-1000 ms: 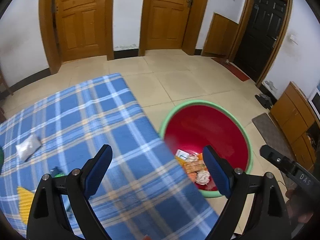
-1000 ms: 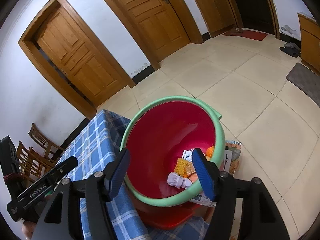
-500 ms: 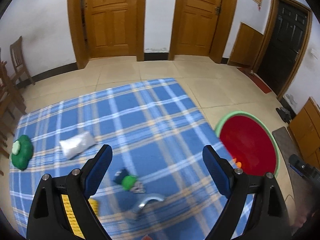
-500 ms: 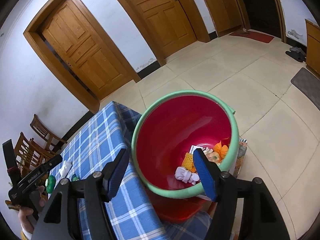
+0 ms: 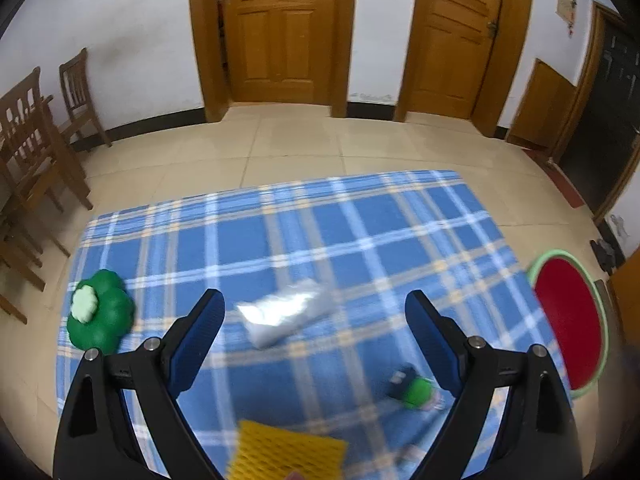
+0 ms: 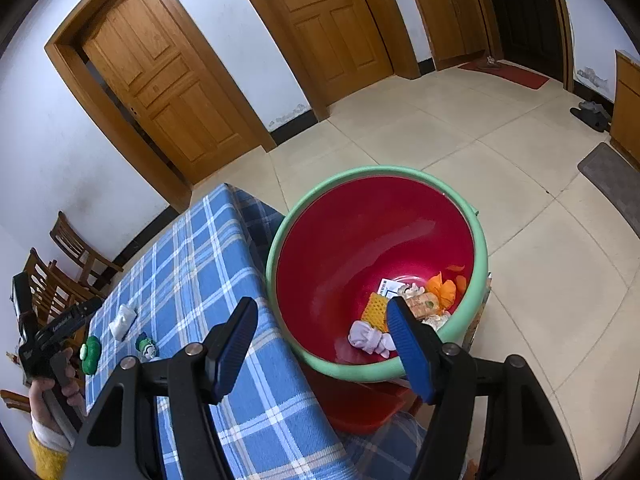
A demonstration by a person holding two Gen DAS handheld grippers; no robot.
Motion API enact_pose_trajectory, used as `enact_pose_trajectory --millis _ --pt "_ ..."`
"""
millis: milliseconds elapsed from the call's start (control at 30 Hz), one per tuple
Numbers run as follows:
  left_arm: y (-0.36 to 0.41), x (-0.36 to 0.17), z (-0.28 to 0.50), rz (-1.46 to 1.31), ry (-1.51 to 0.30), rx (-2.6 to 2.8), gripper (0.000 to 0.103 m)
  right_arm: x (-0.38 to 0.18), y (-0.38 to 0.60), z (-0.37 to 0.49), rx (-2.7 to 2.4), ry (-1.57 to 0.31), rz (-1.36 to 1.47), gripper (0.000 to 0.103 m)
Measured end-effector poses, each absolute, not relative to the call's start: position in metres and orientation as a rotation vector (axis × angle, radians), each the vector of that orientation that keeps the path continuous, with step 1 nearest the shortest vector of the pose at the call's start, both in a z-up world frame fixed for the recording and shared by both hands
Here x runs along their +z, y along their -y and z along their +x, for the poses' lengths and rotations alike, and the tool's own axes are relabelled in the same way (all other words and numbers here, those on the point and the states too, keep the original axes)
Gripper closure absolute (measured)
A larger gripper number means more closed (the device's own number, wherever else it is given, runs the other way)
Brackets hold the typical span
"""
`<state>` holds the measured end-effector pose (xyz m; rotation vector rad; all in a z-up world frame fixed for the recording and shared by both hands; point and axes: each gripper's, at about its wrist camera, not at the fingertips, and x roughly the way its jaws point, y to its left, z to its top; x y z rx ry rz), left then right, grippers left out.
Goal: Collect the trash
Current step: 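Move both open tools back over the table, then grasp the clear plastic bag on the table with the left tool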
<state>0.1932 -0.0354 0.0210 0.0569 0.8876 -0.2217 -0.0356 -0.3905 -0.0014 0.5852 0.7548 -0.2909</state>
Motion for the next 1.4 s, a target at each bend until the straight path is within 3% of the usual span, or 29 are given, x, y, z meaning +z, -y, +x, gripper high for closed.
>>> enact_pose_trajectory --millis 433,600,967,1167,1400 --pt "0.019 -0.024 0.240 0.036 -0.992 -0.241 0.015 -0.016 0.378 -0.019 -0.325 -0.831 0.555 0.033" --pt "0.017 -0.031 0.241 0.009 -1.011 -0.292 0.025 -0.018 0.369 -0.013 -0.310 -0.846 0.538 0.033" --pt "0.017 -0.042 0.222 0.043 -1.078 -0.308 0.029 -0.020 0.360 -0.011 -0.274 -0.858 0.535 0.033" --pt "0.019 -0.045 0.219 0.061 -1.076 -0.311 0.046 -0.021 0.357 -0.009 -0.264 -0.864 0.536 0.033" --pt "0.028 -0.042 0.227 0.064 -1.054 -0.356 0.046 -0.024 0.354 -0.005 -0.254 -0.872 0.532 0.033"
